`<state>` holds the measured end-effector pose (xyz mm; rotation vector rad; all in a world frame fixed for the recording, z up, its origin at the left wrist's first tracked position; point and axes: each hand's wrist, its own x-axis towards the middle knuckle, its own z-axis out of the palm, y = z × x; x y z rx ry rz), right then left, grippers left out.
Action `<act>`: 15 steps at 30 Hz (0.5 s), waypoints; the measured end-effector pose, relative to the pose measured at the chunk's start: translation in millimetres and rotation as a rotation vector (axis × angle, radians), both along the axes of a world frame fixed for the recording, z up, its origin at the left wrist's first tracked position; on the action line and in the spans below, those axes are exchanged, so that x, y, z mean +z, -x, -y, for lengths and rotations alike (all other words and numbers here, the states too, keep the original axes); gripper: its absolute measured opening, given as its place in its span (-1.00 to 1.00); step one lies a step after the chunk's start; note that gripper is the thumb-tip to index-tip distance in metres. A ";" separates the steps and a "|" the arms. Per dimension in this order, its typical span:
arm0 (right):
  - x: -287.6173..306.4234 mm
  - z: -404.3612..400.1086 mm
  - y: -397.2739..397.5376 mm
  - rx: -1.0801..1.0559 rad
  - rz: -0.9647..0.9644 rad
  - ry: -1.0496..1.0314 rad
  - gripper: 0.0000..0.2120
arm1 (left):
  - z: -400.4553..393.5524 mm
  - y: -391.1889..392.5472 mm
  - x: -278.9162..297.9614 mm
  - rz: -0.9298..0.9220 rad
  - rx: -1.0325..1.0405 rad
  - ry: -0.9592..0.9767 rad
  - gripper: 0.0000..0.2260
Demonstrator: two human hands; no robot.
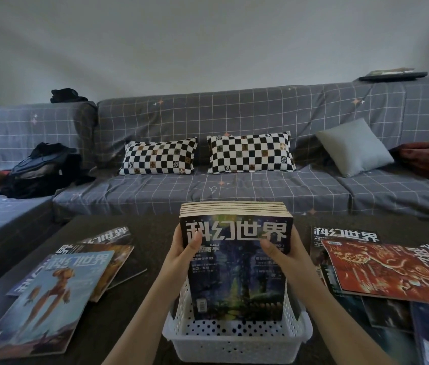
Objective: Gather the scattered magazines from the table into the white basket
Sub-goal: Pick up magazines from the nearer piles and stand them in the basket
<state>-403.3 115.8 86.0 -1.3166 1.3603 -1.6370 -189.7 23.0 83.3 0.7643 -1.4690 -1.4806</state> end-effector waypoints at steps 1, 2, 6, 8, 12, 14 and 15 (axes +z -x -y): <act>-3.5 0.4 -0.5 0.002 0.023 -0.010 -0.56 | 0.7 1.5 -1.5 -0.009 0.015 -0.012 -0.40; -7.4 1.2 -2.0 -0.001 0.051 -0.023 -0.53 | 1.3 3.2 -2.4 -0.015 0.037 -0.029 -0.32; -14.2 5.8 -6.8 -0.049 0.075 -0.057 -0.41 | 3.8 5.7 -6.6 0.027 0.078 -0.036 -0.25; -11.4 6.9 -6.0 -0.070 0.037 -0.075 -0.37 | 3.6 3.8 -5.1 0.068 0.068 -0.016 -0.41; -9.5 10.5 2.3 -0.086 0.011 -0.116 -0.31 | 5.2 -0.3 -11.3 0.187 0.083 -0.006 -0.48; -14.1 11.8 5.2 -0.057 -0.013 -0.149 -0.35 | 6.6 -2.2 -20.3 0.251 0.082 -0.005 -0.47; -17.9 12.7 5.9 -0.043 -0.029 -0.166 -0.35 | 7.5 -2.2 -24.4 0.282 0.086 0.006 -0.46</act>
